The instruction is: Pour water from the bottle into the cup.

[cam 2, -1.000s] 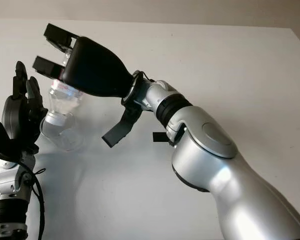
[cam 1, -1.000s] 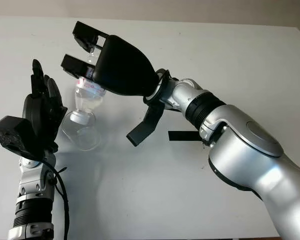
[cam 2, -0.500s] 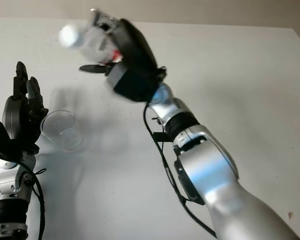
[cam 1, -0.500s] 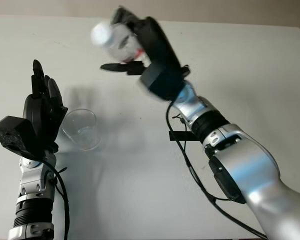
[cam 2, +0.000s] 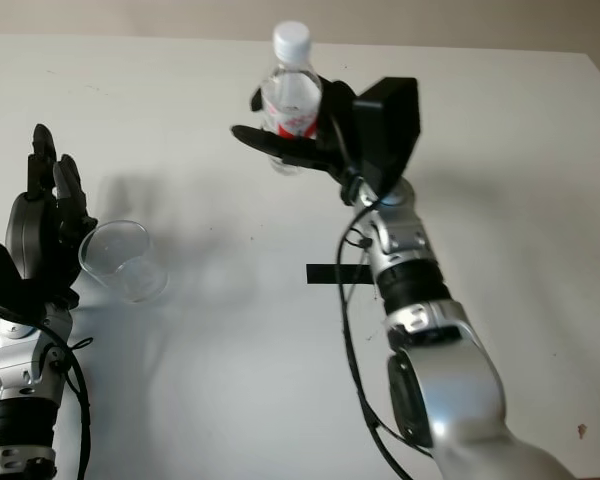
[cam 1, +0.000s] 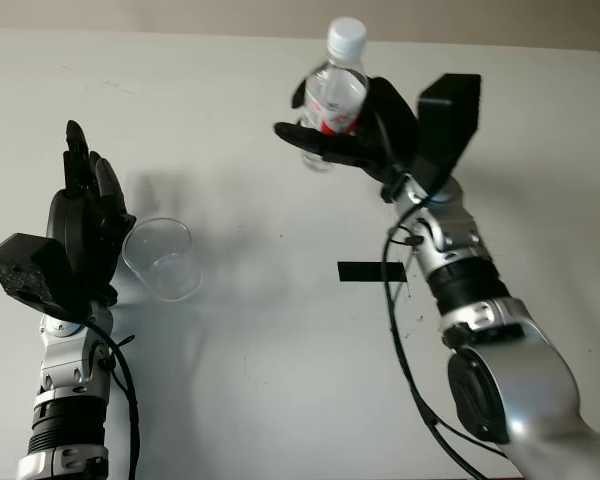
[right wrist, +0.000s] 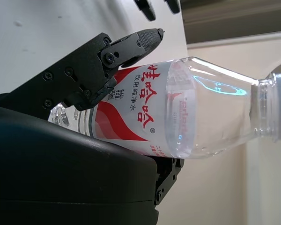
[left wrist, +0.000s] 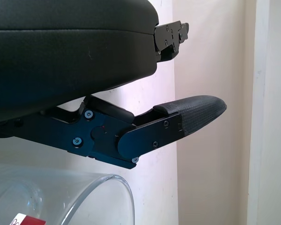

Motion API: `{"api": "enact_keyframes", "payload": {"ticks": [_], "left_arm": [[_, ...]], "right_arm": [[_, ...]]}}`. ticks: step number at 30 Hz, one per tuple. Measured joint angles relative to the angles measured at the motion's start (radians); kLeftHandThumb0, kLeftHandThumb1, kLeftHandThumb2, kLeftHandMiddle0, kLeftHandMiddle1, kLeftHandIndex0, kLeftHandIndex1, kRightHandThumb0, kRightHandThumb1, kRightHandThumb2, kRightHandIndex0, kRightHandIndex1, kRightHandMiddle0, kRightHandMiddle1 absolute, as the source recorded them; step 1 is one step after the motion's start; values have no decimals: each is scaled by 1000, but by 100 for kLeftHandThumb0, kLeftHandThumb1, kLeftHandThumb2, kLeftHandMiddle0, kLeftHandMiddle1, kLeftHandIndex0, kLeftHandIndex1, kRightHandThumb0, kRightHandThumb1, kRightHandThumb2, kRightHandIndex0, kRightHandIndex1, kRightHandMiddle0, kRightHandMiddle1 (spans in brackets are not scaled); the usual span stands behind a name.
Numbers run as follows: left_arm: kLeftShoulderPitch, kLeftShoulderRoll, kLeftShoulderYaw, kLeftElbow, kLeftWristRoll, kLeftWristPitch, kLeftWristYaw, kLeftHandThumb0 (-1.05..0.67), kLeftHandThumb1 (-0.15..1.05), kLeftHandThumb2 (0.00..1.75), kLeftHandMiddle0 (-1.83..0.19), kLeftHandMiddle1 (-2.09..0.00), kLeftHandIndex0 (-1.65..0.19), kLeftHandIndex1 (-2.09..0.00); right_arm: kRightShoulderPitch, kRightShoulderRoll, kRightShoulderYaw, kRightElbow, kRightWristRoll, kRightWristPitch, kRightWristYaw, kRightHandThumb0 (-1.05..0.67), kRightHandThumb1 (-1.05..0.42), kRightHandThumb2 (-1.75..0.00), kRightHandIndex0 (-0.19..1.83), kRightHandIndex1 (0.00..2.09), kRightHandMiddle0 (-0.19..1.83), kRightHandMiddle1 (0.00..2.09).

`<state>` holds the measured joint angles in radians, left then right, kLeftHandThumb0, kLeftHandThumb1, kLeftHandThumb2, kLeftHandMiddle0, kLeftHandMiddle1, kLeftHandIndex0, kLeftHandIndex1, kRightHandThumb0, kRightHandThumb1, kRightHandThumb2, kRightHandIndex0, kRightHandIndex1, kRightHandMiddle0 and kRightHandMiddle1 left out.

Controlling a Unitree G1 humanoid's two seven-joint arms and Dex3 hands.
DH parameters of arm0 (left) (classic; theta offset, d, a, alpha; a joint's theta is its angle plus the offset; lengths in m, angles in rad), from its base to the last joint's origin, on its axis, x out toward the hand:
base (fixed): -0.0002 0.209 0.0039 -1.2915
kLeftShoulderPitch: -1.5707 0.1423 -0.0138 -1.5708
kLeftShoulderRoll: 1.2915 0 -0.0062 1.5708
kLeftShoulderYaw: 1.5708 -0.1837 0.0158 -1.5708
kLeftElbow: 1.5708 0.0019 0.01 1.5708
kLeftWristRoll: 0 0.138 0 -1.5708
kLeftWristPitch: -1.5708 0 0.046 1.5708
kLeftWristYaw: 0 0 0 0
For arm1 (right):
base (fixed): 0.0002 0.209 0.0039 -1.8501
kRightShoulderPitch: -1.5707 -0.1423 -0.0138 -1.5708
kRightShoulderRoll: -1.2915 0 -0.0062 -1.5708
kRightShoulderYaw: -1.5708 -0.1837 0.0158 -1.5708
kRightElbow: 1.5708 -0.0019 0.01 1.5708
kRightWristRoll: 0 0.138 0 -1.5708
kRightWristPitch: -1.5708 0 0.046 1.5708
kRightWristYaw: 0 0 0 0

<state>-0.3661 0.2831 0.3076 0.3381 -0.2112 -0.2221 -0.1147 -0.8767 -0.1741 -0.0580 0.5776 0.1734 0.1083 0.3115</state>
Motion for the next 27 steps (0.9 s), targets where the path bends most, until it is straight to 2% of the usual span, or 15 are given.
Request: {"api": "enact_keyframes", "payload": {"ticks": [6, 11, 16, 19, 23, 27], "left_arm": [[6, 0, 5, 1, -1, -4, -8, -67, 105, 82, 19, 0, 19, 0], [9, 2, 13, 9, -10, -9, -24, -69, 105, 82, 19, 0, 19, 0], [9, 2, 13, 7, -8, -9, -20, -70, 105, 83, 19, 0, 19, 0], [11, 4, 13, 6, -7, -9, -22, -71, 105, 82, 19, 0, 19, 0], [14, 7, 13, 3, -1, -9, -22, -71, 105, 82, 19, 0, 19, 0], [16, 7, 13, -4, 2, -4, -22, -71, 105, 82, 19, 0, 19, 0]], "right_arm": [[185, -22, -23, -340, 52, 189, 11, -25, -105, -31, 132, 209, 67, 209], [369, -46, -13, -599, 55, 227, 30, -26, -105, -30, 118, 209, 56, 209], [458, -60, -6, -698, 49, 233, 31, -27, -105, -29, 105, 209, 44, 209], [505, -70, -1, -738, 46, 241, 35, -27, -105, -26, 95, 209, 24, 209], [559, -76, 0, -784, 40, 263, 25, -23, -105, -26, 68, 209, -10, 209], [580, -84, 1, -804, 25, 279, 9, -23, -105, -27, 64, 209, -17, 209]]}}
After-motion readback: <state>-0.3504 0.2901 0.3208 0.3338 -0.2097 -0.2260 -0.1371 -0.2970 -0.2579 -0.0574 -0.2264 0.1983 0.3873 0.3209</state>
